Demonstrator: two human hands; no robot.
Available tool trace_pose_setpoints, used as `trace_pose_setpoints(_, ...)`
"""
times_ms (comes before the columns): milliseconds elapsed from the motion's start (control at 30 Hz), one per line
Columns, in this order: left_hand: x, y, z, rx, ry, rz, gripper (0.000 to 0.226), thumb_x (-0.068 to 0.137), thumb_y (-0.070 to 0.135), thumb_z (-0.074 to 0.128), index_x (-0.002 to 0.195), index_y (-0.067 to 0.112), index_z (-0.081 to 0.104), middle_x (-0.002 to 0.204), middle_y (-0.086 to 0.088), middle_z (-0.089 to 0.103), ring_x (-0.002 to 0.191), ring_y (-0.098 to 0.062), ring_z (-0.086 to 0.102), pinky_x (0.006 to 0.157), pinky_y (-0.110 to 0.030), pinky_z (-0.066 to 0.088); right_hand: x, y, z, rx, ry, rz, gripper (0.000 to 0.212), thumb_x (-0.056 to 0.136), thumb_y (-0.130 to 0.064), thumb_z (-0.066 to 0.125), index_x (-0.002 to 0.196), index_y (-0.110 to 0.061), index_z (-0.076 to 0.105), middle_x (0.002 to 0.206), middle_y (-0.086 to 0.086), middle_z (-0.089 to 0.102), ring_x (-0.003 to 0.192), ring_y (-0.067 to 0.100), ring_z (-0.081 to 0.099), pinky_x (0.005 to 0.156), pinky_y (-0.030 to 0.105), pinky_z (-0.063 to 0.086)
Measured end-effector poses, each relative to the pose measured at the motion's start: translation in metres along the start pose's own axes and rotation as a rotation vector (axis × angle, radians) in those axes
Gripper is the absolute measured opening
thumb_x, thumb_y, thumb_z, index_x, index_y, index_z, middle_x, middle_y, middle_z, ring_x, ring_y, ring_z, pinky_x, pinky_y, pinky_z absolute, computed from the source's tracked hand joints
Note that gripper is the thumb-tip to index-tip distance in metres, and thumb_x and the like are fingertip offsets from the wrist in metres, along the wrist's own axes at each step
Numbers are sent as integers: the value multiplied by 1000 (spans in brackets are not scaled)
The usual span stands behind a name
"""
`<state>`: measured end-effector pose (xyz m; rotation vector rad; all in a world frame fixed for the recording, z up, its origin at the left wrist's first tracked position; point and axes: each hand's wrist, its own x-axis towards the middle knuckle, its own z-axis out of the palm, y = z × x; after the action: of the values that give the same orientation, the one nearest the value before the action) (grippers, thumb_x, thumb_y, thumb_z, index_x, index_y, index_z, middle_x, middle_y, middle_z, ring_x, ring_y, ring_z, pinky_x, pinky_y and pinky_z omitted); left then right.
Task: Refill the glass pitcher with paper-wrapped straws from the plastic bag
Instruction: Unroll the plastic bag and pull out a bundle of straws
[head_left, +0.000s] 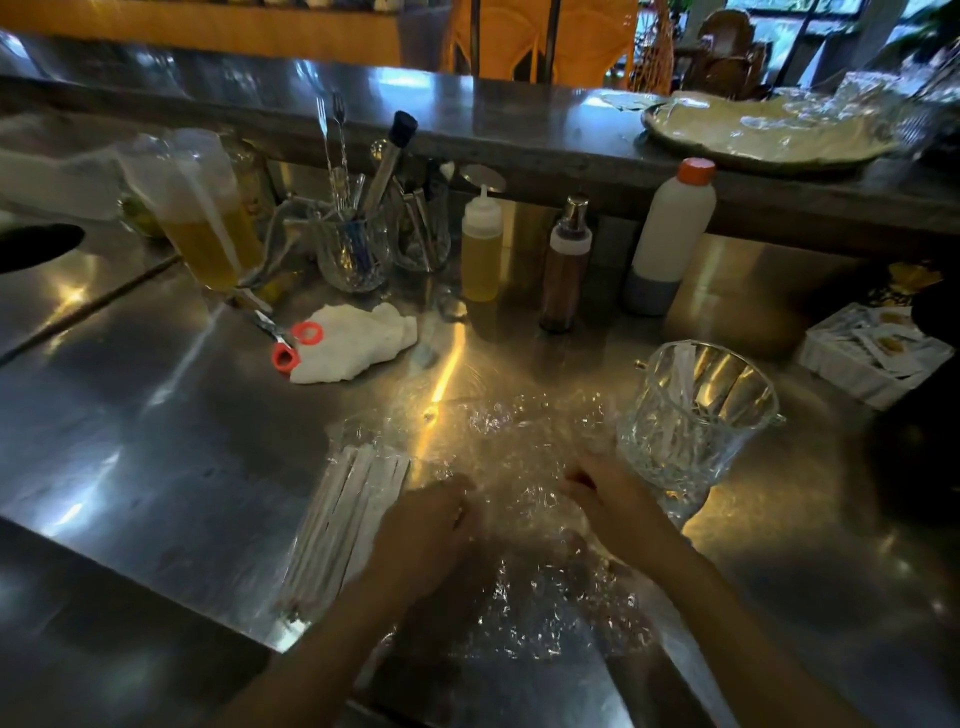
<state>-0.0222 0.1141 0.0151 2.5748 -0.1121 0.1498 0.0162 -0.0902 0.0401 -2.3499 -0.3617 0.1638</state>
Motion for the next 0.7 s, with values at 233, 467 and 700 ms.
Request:
trace_pose_setpoints(233,79,32,-79,-187,-58,345,90,69,42,73,142,25,23,150,-7,31,137,-21,29,110,-40,24,9,-47,-42,-179,23,-436,11,84,-8,60,76,-3,57,73,1,51,66,7,42,67,8,34)
trace_pose_setpoints(467,104,51,-113,-520,-214,317,16,74,5,72,75,17,62,73,-2,62,68,-6,59,68,-20,50,20,-65,-80,-168,117,-359,6,83,-21,62,83,-14,61,76,-14,48,73,-1,47,64,16,37)
trace_pose_setpoints(700,103,46,-137,-588,236,258,17,77,9,69,71,18,56,69,-3,61,61,-9,61,60,-20,52,16,-55,-95,585,261,-201,17,77,-42,59,93,-37,65,89,-12,70,84,0,64,63,9,50)
